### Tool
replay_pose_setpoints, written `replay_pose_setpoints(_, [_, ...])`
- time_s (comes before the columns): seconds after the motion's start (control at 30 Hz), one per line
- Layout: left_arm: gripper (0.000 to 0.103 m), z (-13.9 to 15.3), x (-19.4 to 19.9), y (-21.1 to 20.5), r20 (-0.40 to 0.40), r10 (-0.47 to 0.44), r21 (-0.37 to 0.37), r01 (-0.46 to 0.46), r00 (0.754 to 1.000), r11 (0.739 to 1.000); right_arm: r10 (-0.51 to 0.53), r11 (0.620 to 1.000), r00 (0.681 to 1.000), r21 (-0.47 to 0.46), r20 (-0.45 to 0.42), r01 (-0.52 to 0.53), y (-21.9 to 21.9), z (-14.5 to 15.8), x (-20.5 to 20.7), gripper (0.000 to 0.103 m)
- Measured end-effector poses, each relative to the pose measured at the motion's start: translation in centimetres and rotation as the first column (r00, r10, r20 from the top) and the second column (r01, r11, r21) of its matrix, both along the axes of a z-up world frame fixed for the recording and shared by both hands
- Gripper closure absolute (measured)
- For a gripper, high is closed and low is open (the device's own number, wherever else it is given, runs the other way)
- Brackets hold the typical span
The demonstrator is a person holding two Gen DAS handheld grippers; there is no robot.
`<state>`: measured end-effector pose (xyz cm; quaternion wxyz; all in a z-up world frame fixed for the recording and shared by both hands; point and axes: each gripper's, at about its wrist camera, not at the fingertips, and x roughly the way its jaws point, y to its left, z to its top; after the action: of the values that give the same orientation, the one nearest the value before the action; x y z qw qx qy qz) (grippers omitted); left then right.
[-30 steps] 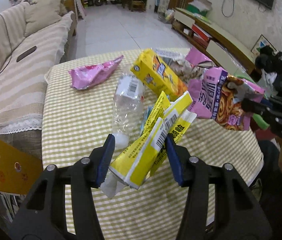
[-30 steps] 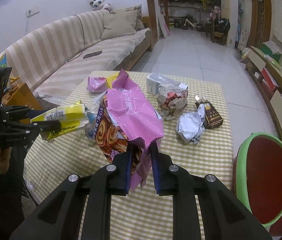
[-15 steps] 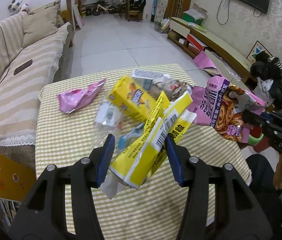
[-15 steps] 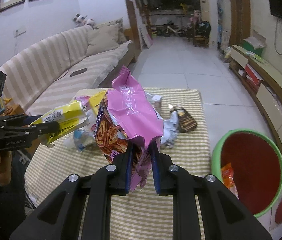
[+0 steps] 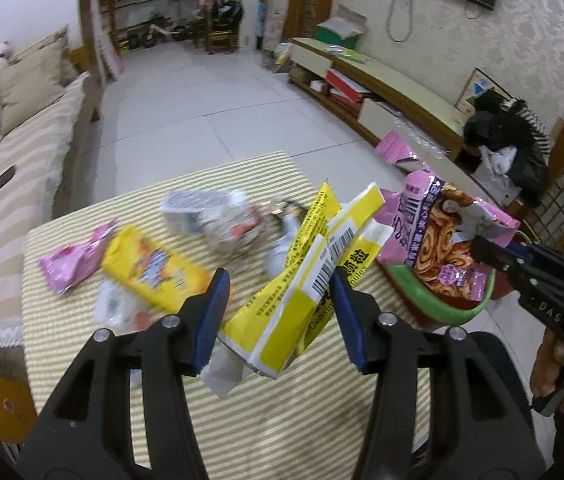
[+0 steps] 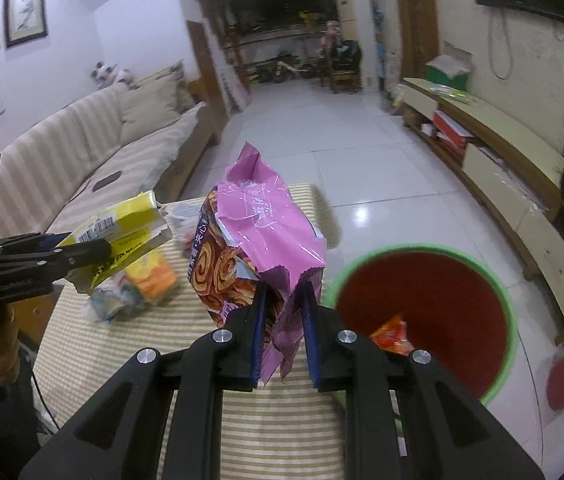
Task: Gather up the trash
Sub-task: 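Carry both items over the green-rimmed bin and open both tools to drop them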
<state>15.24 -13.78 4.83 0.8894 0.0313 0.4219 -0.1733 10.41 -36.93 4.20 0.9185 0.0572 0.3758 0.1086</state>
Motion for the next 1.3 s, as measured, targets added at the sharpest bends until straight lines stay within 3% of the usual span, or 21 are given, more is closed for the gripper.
replay_pose_setpoints(0.53, [0.053,-0.7,3.2,-12.6,-0.042,-0.181,-0.065,0.179,0.983,0.982,-0.258,0.966,0.966,-0.025,-0.017,0.258,-11.6,-1.7,-0.5,0.086])
replay_pose_setpoints(0.83, [0.053,-2.3,5.0,-17.0,-0.1,-0.219,-0.108,0.209,0.97,0.972,-0.299,0.954,0.953,-0.038,-0.045,0.297,-12.9,-3.1,0.5,0.086])
replay_pose_setpoints(1.13, [0.052,-3.0,6.0,-18.9,-0.131,-0.234,-0.12,0.219,0.963,0.968,-0.309,0.951,0.949,-0.04,-0.062,0.307,-13.4,-3.7,0.7,0.089])
replay_pose_setpoints(1.17, [0.05,-3.0,6.1,-19.0,-0.133,-0.232,-0.122,0.217,0.963,0.969,-0.307,0.951,0.949,-0.041,-0.065,0.305,-13.4,-3.7,0.9,0.088])
replay_pose_setpoints(1.23, [0.035,-3.1,6.3,-19.2,-0.142,-0.231,-0.13,0.213,0.962,0.968,-0.309,0.951,0.948,-0.048,-0.083,0.306,-13.4,-4.1,1.1,0.085])
replay_pose_setpoints(1.27, [0.021,-3.0,6.3,-19.1,-0.142,-0.228,-0.137,0.209,0.963,0.968,-0.311,0.95,0.947,-0.046,-0.087,0.308,-13.5,-4.2,1.1,0.076])
replay_pose_setpoints(1.3, [0.013,-2.9,6.3,-19.1,-0.136,-0.224,-0.143,0.204,0.965,0.968,-0.311,0.95,0.946,-0.042,-0.089,0.308,-13.5,-4.2,1.1,0.068])
